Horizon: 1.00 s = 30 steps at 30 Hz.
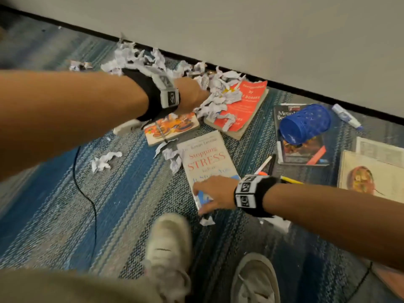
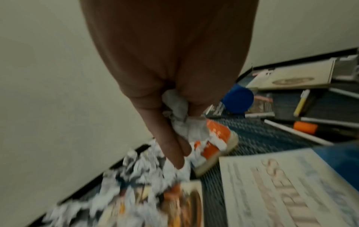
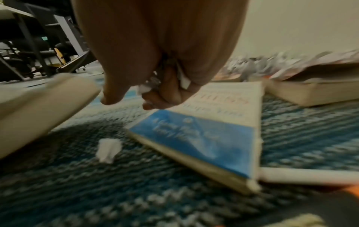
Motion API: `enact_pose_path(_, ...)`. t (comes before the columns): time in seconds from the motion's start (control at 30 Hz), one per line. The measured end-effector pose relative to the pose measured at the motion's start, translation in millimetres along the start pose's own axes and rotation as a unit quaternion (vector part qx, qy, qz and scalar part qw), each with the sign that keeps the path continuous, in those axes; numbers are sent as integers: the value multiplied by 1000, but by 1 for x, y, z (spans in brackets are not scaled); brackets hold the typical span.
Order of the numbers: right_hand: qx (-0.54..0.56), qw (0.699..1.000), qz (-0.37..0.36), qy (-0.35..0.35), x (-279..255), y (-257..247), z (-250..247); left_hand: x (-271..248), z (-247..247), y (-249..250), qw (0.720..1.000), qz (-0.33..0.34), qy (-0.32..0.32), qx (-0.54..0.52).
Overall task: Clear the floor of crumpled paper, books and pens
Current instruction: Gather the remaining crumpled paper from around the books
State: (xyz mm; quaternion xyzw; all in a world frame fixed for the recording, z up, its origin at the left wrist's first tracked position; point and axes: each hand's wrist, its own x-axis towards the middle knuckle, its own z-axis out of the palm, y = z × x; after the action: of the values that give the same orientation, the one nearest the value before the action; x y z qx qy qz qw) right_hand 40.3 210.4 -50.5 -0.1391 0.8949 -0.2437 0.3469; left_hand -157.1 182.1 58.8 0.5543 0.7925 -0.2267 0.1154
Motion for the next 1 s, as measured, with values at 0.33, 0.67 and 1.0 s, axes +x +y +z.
enact_pose_path(0.33, -281, 937, -183, -95, 19, -10, 37, -49, 125, 28, 954, -186, -144, -188)
enact_pose_path(0.67, -192, 980, -18, 55, 26, -8, -42, -46, 163, 41, 948, -152, -118, -253)
enact_pose_path(1.0, 108, 972, 136, 156, 97, -65, -136, -117, 89, -123, 994, -52, -35, -86)
